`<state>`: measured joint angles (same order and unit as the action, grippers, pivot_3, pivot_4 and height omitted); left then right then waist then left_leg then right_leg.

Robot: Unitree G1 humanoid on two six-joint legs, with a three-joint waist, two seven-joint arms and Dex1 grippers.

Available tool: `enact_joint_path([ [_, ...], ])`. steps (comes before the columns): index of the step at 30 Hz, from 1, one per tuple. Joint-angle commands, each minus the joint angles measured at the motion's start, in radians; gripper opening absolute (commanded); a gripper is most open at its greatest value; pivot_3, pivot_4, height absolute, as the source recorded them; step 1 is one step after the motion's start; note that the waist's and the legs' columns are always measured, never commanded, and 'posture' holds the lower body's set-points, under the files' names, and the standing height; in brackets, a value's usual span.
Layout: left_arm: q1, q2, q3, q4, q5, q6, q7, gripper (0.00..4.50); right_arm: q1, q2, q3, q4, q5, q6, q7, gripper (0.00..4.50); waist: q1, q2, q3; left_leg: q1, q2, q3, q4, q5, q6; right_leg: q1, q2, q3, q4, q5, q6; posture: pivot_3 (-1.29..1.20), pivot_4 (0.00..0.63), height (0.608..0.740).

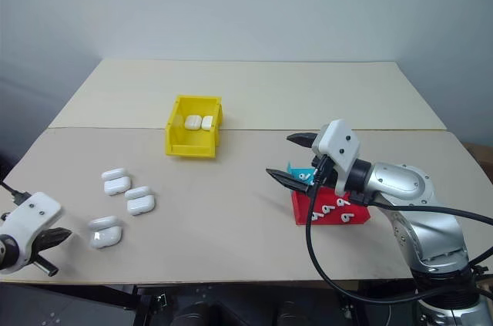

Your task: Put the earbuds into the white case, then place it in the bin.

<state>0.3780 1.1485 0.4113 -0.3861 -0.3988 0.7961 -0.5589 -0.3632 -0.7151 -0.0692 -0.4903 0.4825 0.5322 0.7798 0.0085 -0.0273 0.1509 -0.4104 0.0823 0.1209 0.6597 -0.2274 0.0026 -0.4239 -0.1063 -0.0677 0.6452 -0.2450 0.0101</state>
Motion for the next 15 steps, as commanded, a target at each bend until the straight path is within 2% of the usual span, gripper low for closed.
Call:
enact_joint_path([
  [1,-0.040,-0.001,-0.022,0.022,0.049,-0.044,-0.039,0.02,0.010,0.004,-0.036,-0.057,0.025,0.009,-0.025,4.50,0.000,0.000,0.000,0.000,0.000,0.000,0.000,0.000,0.000,0.000,0.000,0.000,0.000,0.000,0.000,0.00,0.150,0.740],
  [15,-0.188,-0.034,-0.145,0.048,0.123,-0.077,-0.118,0.02,0.044,0.016,-0.034,-0.113,0.053,0.037,-0.081,4.50,0.001,0.000,0.000,0.000,0.000,0.000,0.000,0.000,0.000,0.000,0.000,0.000,0.000,0.000,0.000,0.00,0.150,0.740],
])
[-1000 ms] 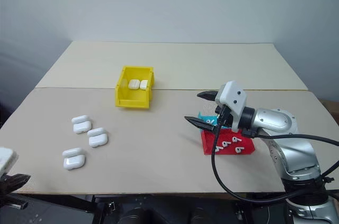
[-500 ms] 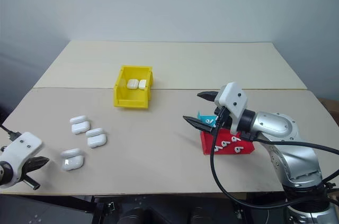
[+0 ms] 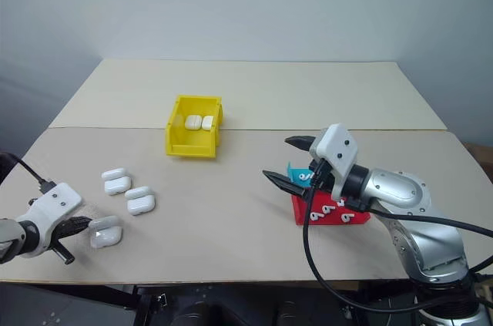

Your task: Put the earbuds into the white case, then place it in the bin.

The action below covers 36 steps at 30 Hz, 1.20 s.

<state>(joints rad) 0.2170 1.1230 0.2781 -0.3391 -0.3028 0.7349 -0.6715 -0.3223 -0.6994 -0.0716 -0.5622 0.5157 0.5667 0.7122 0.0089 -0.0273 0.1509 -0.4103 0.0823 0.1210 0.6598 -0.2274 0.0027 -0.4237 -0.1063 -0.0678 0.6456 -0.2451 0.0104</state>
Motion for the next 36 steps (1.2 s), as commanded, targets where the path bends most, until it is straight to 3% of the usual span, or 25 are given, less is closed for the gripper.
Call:
enact_joint_path([
  [1,-0.040,-0.014,-0.022,0.005,0.032,-0.015,-0.005,0.02,0.004,0.001,-0.033,-0.042,0.021,0.003,-0.015,4.50,0.001,0.000,0.000,0.000,0.000,0.000,0.000,0.000,0.000,0.000,0.000,0.000,0.000,0.000,0.000,0.00,0.150,0.740],
  [16,-0.209,-0.043,-0.136,0.107,0.096,-0.096,-0.076,0.02,0.025,0.005,-0.033,-0.062,0.032,0.007,-0.058,4.50,0.001,0.000,0.000,0.000,0.000,0.000,0.000,0.000,0.000,0.000,0.000,0.000,0.000,0.000,0.000,0.00,0.150,0.740],
  [22,-0.141,0.063,-0.056,0.171,0.114,-0.216,-0.220,0.02,0.032,0.008,-0.036,-0.065,0.029,0.002,-0.063,4.50,-0.005,0.000,0.000,0.000,0.000,0.000,0.000,0.000,0.000,0.000,0.000,0.000,0.000,0.000,0.000,0.00,0.150,0.740],
  [26,-0.081,0.076,0.104,0.167,0.099,-0.243,-0.262,0.02,0.034,0.015,-0.030,-0.057,0.025,-0.010,-0.067,4.50,-0.005,0.000,0.000,0.000,0.000,0.000,0.000,0.000,0.000,0.000,0.000,-0.001,0.000,0.000,0.000,0.00,0.150,0.740],
  [36,0.065,0.107,0.411,-0.064,-0.008,0.031,-0.499,3.17,0.019,0.036,-0.005,-0.026,0.010,-0.037,-0.048,4.50,-0.007,0.000,0.000,0.000,0.000,0.000,0.000,0.000,0.000,0.000,0.000,-0.001,0.000,0.000,0.001,0.00,0.150,0.740],
])
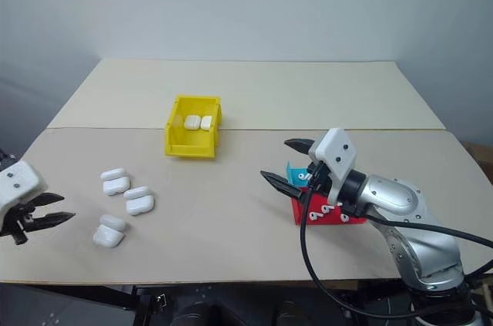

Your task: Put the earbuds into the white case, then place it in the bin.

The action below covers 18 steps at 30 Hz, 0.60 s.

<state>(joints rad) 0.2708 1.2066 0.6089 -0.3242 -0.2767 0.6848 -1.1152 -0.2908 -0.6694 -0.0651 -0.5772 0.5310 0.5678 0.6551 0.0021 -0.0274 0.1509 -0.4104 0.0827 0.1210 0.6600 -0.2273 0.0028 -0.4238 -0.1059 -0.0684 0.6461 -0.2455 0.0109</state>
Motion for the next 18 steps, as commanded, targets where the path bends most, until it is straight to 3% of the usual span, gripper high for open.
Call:
enact_joint_path([
  [1,0.016,0.023,0.092,-0.100,-0.044,0.106,-0.065,3.45,-0.015,0.008,-0.008,-0.007,-0.007,-0.041,0.010,4.50,0.000,0.000,0.000,0.000,0.000,0.000,0.000,0.000,0.000,0.000,0.000,0.000,0.000,0.000,0.000,0.00,0.150,0.740],
  [4,0.017,0.017,0.098,-0.147,-0.050,0.165,-0.054,4.39,-0.015,0.017,0.002,-0.003,-0.013,-0.049,0.010,4.50,-0.001,0.000,0.000,0.000,0.000,0.000,0.000,0.000,0.000,0.000,0.000,0.000,0.000,0.000,0.000,0.00,0.150,0.740],
  [5,0.005,0.020,0.085,-0.159,-0.052,0.214,-0.026,4.45,-0.014,0.020,0.003,-0.004,-0.013,-0.050,0.011,4.50,-0.001,0.000,0.000,0.000,0.000,0.000,0.000,0.000,0.000,0.000,0.000,0.000,0.000,0.000,0.000,0.00,0.150,0.740],
  [8,-0.044,0.076,0.050,-0.178,-0.094,0.456,0.017,4.45,-0.010,0.024,0.003,-0.008,-0.010,-0.045,0.014,4.50,-0.001,0.000,0.000,0.000,0.000,0.000,0.000,0.000,0.000,0.000,0.000,0.000,0.000,0.000,0.000,0.00,0.150,0.740],
  [10,0.010,0.166,0.043,-0.225,-0.076,0.517,-0.029,4.45,-0.007,0.024,0.001,-0.011,-0.010,-0.042,0.016,4.50,-0.001,-0.001,0.000,0.000,0.000,0.000,0.000,0.000,0.000,0.000,0.000,0.000,0.000,0.000,0.000,0.00,0.150,0.740],
  [13,-0.039,0.195,0.031,-0.273,-0.157,0.662,-0.022,4.45,-0.005,0.025,0.001,-0.012,-0.011,-0.039,0.016,4.50,-0.002,-0.001,0.000,0.000,0.000,0.000,0.000,0.000,0.000,0.000,0.000,0.001,0.000,0.000,0.000,0.00,0.150,0.740],
  [16,-0.162,0.222,-0.060,-0.268,-0.240,0.859,0.024,4.45,-0.003,0.028,0.003,-0.016,-0.010,-0.035,0.014,4.50,-0.001,-0.001,0.000,0.000,0.000,-0.001,0.000,0.000,0.000,0.000,0.001,0.001,0.001,0.000,0.000,0.00,0.150,0.740],
  [18,-0.196,0.229,-0.095,-0.287,-0.278,0.897,0.034,4.45,-0.002,0.030,0.005,-0.019,-0.011,-0.033,0.013,4.50,-0.001,-0.001,0.000,0.001,0.000,-0.001,0.000,0.000,0.000,0.001,0.001,0.001,0.001,0.000,0.000,0.00,0.150,0.740],
])
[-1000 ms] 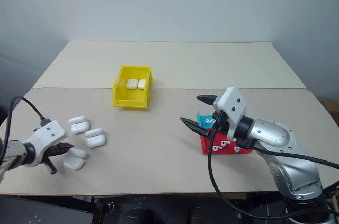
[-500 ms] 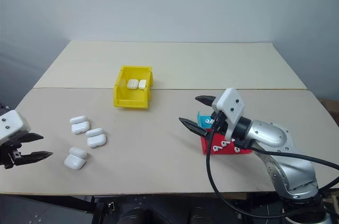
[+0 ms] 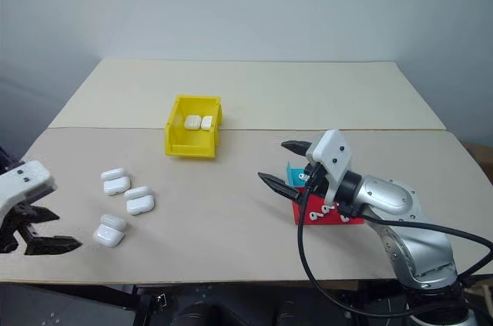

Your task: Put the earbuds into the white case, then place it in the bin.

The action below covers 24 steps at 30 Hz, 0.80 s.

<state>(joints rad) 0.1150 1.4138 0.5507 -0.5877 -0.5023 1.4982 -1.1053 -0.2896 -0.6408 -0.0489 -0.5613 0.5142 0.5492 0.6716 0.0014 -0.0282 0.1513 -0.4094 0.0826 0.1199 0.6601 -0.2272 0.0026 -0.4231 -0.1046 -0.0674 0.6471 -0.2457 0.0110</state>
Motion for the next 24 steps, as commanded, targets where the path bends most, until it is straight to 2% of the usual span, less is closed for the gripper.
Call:
enact_joint_path([
  [1,-0.053,0.033,-0.064,-0.004,-0.087,0.097,0.048,4.45,-0.002,0.003,-0.011,-0.036,0.006,-0.013,-0.005,4.50,-0.001,0.000,0.000,0.000,0.000,0.000,0.000,0.000,0.000,0.000,0.000,0.000,0.000,0.000,0.000,0.00,0.150,0.740],
  [5,-0.107,0.035,-0.162,0.016,-0.140,0.116,0.149,4.45,-0.001,0.007,-0.010,-0.040,0.005,-0.012,-0.010,4.50,-0.002,0.000,0.000,0.000,0.000,-0.001,0.000,0.000,0.000,-0.001,0.000,0.000,0.000,0.000,0.000,0.00,0.150,0.740],
  [17,-0.364,-0.130,-0.454,0.131,-0.152,0.116,0.394,4.45,0.008,0.012,-0.015,-0.063,0.006,-0.001,-0.032,4.50,0.009,0.000,0.000,-0.001,0.000,0.000,0.000,0.000,0.000,0.000,0.000,0.000,0.000,0.000,0.000,0.00,0.150,0.740],
  [24,-0.416,-0.210,-0.542,0.160,-0.131,0.116,0.492,4.45,0.017,0.007,-0.023,-0.079,0.014,0.008,-0.047,4.50,0.009,0.000,0.000,-0.001,0.000,0.000,0.001,0.000,0.000,0.000,0.000,0.000,0.000,0.000,0.000,0.00,0.150,0.740],
])
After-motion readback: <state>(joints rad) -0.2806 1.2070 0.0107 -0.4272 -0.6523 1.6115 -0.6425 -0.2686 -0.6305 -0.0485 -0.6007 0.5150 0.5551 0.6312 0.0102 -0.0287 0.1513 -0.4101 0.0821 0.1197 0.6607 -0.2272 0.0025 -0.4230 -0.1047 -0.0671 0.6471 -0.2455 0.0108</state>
